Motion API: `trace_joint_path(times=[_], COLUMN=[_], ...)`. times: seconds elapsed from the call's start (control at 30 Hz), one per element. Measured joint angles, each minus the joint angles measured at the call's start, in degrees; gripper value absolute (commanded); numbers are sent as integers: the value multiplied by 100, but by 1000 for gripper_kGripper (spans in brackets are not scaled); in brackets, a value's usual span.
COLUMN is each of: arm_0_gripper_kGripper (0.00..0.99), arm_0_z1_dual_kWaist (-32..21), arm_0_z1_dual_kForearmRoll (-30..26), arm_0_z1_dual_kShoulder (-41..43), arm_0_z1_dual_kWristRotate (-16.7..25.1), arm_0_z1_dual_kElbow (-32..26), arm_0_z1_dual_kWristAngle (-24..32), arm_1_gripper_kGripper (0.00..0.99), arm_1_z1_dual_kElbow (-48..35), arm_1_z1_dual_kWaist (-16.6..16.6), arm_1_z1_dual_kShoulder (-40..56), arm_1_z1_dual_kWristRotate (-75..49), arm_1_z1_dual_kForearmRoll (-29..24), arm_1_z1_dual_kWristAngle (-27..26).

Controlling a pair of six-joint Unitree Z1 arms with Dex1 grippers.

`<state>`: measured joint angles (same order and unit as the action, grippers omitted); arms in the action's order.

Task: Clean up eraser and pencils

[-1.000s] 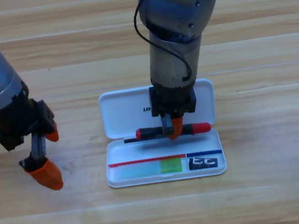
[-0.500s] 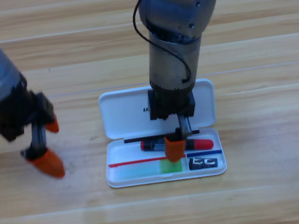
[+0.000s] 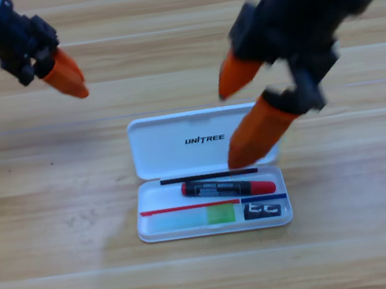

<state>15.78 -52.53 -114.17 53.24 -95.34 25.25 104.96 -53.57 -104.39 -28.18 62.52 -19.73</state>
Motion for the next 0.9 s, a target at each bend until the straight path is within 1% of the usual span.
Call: trace_joint_path(times=[0.1,0.17,0.23,0.3,0.43,0.53,0.67,0.77,0.9], arm_0_gripper_kGripper=[0,0,0,0,0,0,0,0,0], arm_0_z1_dual_kWaist=[-125,-179,-205,-218,-202,-136,5,166,354], arm_0_z1_dual_kForearmRoll=[3,3,-27,-212,-662,-792,-1064,-1167,-1353], arm_0_z1_dual_kShoulder=[-438,-699,-944,-1216,-1714,-1952,-2073,-2105,-2107], arm_0_z1_dual_kWristRotate=[58,58,79,227,415,444,472,473,473], arm_0_z1_dual_kElbow=[-256,-367,-492,-717,-1126,-1266,-1434,-1567,-1590], arm_0_z1_dual_kWristAngle=[360,572,676,835,1261,1382,1570,1666,1782], arm_1_gripper_kGripper=[986,988,988,988,988,988,988,989,989], arm_1_z1_dual_kElbow=[-376,-788,-1316,-1623,-1692,-1727,-1795,-1799,-1813], arm_1_z1_dual_kWaist=[2,3,3,3,3,4,5,5,5], arm_1_z1_dual_kShoulder=[465,755,1066,1323,1554,1597,1754,1818,1820], arm_1_z1_dual_kWristRotate=[155,220,344,408,408,408,412,421,421], arm_1_z1_dual_kForearmRoll=[-223,-371,-763,-947,-1059,-1059,-1059,-1059,-1059], arm_1_z1_dual_kWristAngle=[-1,-1,-6,-22,-72,-112,-167,-189,-228])
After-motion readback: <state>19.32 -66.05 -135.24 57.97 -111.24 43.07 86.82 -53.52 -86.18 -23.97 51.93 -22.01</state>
